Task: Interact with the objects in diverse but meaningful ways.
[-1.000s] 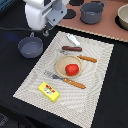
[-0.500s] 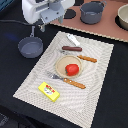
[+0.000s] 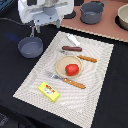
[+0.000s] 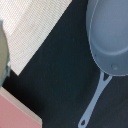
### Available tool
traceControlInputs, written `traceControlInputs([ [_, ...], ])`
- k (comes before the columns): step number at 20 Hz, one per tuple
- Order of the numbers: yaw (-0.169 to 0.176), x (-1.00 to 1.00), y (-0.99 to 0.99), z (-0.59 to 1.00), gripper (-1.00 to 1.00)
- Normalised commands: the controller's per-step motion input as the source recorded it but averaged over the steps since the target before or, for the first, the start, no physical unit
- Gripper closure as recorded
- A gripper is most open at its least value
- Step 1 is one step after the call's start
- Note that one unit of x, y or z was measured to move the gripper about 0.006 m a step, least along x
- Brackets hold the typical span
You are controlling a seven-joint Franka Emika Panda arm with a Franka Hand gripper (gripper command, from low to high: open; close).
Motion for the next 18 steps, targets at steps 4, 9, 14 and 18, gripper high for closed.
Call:
traceControlInputs([
  [4,-0.044,-0.42,0.0,-0.5,-1.0],
  [9,-0.032,-0.41,0.0,-0.51,-1.0],
  [14,-0.047,-0.17,0.0,-0.33,-1.0],
  [18,-0.055,-0.03,0.0,-0.27,-1.0],
])
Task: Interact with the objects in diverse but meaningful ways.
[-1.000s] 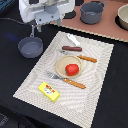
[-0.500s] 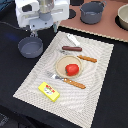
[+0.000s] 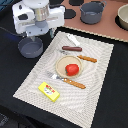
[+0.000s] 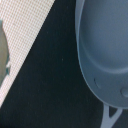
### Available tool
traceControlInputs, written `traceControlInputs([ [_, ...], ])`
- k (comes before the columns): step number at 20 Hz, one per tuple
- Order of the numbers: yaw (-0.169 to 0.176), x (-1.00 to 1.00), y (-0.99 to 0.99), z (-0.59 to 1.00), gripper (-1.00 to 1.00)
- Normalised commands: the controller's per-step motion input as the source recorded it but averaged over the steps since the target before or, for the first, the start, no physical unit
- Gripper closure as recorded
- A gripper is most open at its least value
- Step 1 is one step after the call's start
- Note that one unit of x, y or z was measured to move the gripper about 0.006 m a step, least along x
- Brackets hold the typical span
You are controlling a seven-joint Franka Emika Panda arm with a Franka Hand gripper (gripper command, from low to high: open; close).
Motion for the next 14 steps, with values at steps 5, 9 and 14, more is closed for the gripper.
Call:
traceControlInputs([
  [5,-0.061,0.0,0.01,-0.24,-1.0],
  [9,-0.061,0.0,0.02,-0.28,-1.0],
  [14,-0.053,0.0,0.03,-0.23,-1.0],
])
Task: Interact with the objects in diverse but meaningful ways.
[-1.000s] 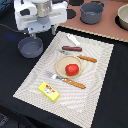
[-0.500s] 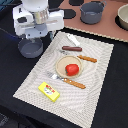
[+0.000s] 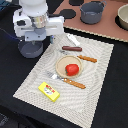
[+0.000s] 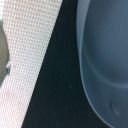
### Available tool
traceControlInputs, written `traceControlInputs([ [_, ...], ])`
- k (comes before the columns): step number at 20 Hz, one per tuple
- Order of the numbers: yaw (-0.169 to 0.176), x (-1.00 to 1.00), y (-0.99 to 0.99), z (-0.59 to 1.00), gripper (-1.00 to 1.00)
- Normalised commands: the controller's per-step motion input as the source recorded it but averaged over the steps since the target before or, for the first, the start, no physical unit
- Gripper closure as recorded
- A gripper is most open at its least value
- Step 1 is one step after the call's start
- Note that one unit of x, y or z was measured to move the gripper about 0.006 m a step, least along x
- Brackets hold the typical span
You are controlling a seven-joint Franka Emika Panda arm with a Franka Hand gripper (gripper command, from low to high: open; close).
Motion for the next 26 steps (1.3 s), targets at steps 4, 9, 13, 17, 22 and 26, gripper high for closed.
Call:
traceControlInputs([
  [4,-0.048,0.0,0.02,-0.19,1.0],
  [9,-0.042,0.0,0.02,-0.22,1.0],
  [13,-0.039,0.0,0.03,-0.25,1.0],
  [17,-0.032,0.0,0.06,-0.25,1.0],
  [22,-0.038,0.0,0.06,0.33,1.0],
  [26,-0.036,0.04,0.32,1.0,1.0],
])
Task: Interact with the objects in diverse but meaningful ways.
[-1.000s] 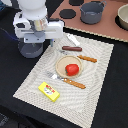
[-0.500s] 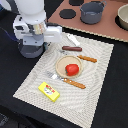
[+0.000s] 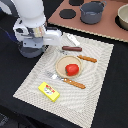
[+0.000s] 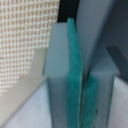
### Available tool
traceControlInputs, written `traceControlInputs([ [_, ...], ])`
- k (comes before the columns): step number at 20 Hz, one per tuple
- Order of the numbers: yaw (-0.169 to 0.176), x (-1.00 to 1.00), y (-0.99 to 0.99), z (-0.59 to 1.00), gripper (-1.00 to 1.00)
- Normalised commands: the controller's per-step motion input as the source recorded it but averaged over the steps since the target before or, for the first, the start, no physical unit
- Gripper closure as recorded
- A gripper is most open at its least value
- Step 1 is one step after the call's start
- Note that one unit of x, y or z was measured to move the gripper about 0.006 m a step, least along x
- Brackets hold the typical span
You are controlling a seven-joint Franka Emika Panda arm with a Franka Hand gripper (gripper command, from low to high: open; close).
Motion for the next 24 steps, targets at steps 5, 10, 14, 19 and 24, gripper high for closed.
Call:
traceControlInputs([
  [5,-0.005,0.0,0.58,1.0,1.0],
  [10,0.0,0.09,0.89,0.95,1.0],
  [14,0.0,0.3,1.0,0.91,1.0],
  [19,0.0,0.5,0.95,0.83,1.0],
  [24,0.0,0.59,0.9,0.55,1.0],
])
